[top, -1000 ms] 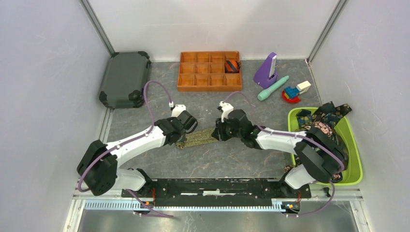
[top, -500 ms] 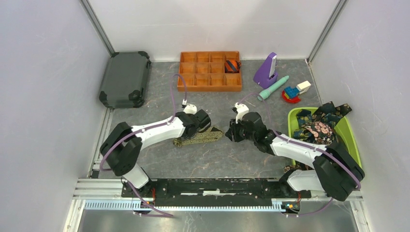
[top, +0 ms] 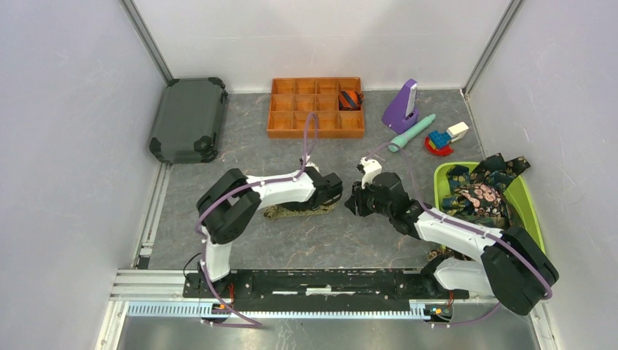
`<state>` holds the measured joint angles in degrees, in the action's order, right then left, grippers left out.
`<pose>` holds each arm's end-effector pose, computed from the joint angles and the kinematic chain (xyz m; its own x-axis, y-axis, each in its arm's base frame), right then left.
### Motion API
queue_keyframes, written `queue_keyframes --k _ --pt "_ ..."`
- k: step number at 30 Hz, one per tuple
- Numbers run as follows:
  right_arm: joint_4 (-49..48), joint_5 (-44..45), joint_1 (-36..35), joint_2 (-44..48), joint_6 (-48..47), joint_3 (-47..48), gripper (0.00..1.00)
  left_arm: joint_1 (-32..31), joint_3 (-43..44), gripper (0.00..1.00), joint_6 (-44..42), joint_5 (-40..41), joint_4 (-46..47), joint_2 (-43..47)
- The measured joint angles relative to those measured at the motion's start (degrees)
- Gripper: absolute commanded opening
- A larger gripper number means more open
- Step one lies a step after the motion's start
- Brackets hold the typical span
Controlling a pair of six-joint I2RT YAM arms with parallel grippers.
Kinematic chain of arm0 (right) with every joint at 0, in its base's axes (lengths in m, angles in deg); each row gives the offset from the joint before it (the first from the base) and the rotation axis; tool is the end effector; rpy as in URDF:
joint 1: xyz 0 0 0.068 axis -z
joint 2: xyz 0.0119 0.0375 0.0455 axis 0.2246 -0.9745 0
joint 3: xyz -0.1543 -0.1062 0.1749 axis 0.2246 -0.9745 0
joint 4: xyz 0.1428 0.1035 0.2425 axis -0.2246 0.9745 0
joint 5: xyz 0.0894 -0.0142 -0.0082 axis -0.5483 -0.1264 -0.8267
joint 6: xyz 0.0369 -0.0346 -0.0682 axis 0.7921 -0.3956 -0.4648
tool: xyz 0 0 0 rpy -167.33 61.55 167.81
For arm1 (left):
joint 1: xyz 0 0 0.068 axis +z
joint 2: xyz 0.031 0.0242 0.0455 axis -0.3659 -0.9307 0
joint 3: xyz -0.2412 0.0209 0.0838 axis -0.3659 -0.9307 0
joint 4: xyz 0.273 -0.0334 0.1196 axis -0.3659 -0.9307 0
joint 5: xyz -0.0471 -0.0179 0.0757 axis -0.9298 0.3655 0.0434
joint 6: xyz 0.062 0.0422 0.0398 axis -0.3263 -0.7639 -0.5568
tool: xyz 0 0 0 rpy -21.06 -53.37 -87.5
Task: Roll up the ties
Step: Roll the tie at the center of the board.
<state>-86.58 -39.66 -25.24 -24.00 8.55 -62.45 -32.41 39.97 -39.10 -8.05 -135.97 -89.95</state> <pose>0.2368 0.1953 0.1138 -0.6680 -0.0360 -0.7433 -0.4539 0.8113 0.3686 0.2502 -0.2486 0.0961 -0.8332 0.4293 -0.3484 0.1032 0.7399 0.6647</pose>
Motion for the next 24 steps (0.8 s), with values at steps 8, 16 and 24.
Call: queue_keyframes --k 8,16,24 --pt "0.1 0.0 0.5 2.3 -0.1 -0.9 0.31 -1.9 4.9 0.40 0.9 0.3 -2.7 -6.4" --pt "0.4 -0.2 0.8 3.2 -0.1 -1.2 0.31 -2.1 6.4 0.55 1.6 -0.7 -2.5 -8.5" --pt "1.3 -0.2 0.8 4.4 -0.1 -1.1 0.31 -2.1 7.5 0.65 1.5 -1.7 -2.5 -7.7"
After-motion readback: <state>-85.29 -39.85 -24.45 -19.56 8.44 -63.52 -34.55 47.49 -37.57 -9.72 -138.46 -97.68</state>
